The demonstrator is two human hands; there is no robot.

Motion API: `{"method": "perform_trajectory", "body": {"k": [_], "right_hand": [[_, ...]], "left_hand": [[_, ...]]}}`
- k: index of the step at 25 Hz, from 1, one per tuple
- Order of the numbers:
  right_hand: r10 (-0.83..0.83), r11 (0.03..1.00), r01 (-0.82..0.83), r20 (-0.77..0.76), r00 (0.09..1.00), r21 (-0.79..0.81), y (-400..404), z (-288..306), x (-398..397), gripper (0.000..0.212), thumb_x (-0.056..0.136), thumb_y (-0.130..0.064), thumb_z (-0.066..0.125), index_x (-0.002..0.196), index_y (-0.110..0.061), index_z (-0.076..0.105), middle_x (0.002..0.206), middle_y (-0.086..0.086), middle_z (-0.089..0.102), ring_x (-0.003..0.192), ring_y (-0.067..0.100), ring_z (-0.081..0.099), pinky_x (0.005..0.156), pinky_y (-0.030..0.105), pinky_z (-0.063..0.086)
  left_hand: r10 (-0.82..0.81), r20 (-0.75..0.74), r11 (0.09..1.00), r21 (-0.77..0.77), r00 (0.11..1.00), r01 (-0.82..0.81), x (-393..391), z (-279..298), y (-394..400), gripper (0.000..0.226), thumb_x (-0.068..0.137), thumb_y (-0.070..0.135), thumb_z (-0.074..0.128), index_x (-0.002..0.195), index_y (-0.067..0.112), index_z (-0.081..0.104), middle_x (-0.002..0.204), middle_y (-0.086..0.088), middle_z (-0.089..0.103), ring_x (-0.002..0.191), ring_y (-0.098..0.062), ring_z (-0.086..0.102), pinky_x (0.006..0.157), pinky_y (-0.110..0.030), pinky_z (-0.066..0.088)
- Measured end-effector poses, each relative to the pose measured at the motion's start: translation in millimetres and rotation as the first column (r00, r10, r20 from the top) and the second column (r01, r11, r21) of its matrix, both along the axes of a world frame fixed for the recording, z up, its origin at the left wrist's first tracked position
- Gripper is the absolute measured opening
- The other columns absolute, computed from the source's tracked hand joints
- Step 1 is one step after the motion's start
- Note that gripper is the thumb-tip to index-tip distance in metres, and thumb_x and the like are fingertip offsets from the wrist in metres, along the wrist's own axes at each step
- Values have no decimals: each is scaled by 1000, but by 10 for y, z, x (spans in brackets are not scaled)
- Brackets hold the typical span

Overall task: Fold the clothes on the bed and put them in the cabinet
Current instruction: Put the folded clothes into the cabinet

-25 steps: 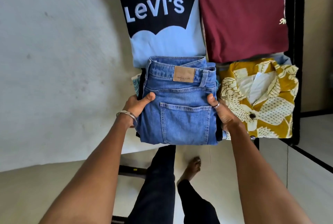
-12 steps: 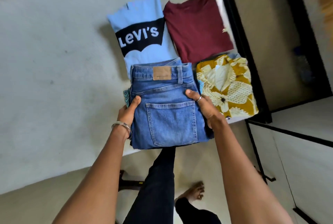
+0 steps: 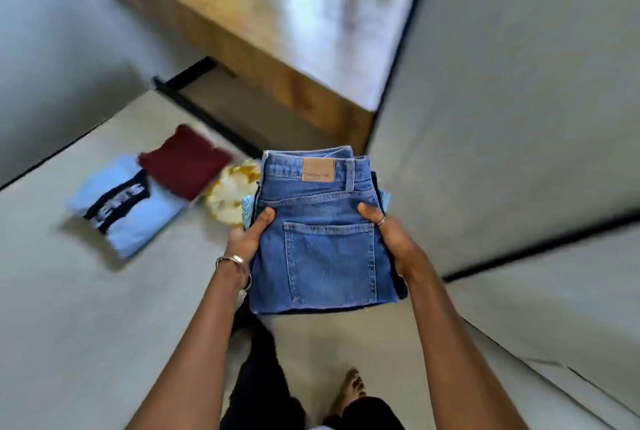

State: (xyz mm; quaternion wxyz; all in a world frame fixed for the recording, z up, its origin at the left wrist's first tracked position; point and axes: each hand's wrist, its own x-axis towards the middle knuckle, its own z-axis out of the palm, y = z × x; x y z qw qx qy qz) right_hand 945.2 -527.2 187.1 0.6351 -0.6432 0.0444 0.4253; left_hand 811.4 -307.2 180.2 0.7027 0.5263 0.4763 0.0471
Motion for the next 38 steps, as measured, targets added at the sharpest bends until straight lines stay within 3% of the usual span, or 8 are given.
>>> {"method": "perform_trajectory", "body": {"k": [3, 7, 11, 19, 22, 31, 35, 38], "right_hand": [[-272, 962, 274, 47, 961, -23, -1437, 360, -176, 45, 83, -45, 71, 113, -11, 68, 98, 9, 76, 89, 25, 74, 70, 31, 58], [-576, 813, 581, 88, 813, -38, -2970, 687, -646, 70, 70, -53, 80, 117, -3, 65, 100, 16, 75, 90, 33, 73, 80, 43, 59], [-821, 559, 829, 150, 551, 13, -4301, 1094, -1319, 65, 69, -51, 78, 114, -4, 67, 99, 18, 74, 90, 36, 72, 85, 48, 58], [-970, 142, 990, 197, 142, -13, -6214, 1373, -2623, 73, 62, -56, 81, 107, 0, 71, 100, 24, 72, 94, 44, 69, 89, 55, 55], [-980, 25, 999, 194, 33, -43, -7026, 1358, -2941, 61, 74, -53, 74, 107, -1, 71, 101, 23, 73, 94, 42, 70, 87, 52, 56], [-992, 58, 979, 98, 78, -196, -8627, 1086, -3221, 72, 74, -61, 72, 110, 1, 68, 104, 23, 72, 98, 43, 69, 91, 56, 54], [-992, 106, 976, 48, 117, -192, -9175, 716, -3211, 71, 76, -66, 64, 105, -1, 69, 101, 22, 73, 89, 39, 71, 80, 48, 59], [-975, 216, 959, 4, 221, -183, -9721, 367, -3060, 68, 83, -61, 62, 108, 2, 68, 100, 22, 73, 84, 36, 72, 71, 39, 58]], "left_hand": [[-286, 13, 957, 55, 958, 285, 444, 236, -1130, 69, 59, 62, 81, 100, 6, 71, 98, -11, 74, 88, -28, 70, 83, -38, 56], [-599, -52, 795, 78, 799, 601, 823, 588, -2559, 75, 62, 68, 75, 96, 1, 69, 95, -12, 71, 88, -29, 67, 84, -38, 54], [-819, 45, 574, 78, 572, 815, 987, 1040, -4107, 63, 67, 58, 78, 92, 1, 69, 89, -11, 71, 84, -28, 68, 75, -34, 56], [-970, 188, 157, 6, 153, 988, 687, 1296, -6690, 46, 70, 51, 80, 88, 11, 66, 89, -7, 71, 81, -23, 68, 64, -25, 53], [-977, 200, 65, -33, 71, 997, 516, 1180, -7665, 53, 68, 49, 81, 98, 6, 69, 93, -10, 73, 86, -27, 69, 77, -34, 57], [-996, 86, -17, -235, 3, 972, 150, 766, -9254, 61, 71, 59, 74, 103, 7, 69, 94, -12, 73, 87, -29, 69, 69, -32, 54], [-999, 16, -43, -313, -40, 949, 55, 485, -9606, 81, 57, 79, 67, 105, 13, 73, 96, -10, 75, 94, -31, 69, 88, -44, 54], [-999, -2, 44, -335, 46, 941, -28, 199, -9953, 92, 50, 87, 62, 108, 17, 72, 104, -10, 73, 100, -29, 68, 93, -44, 52]]}}
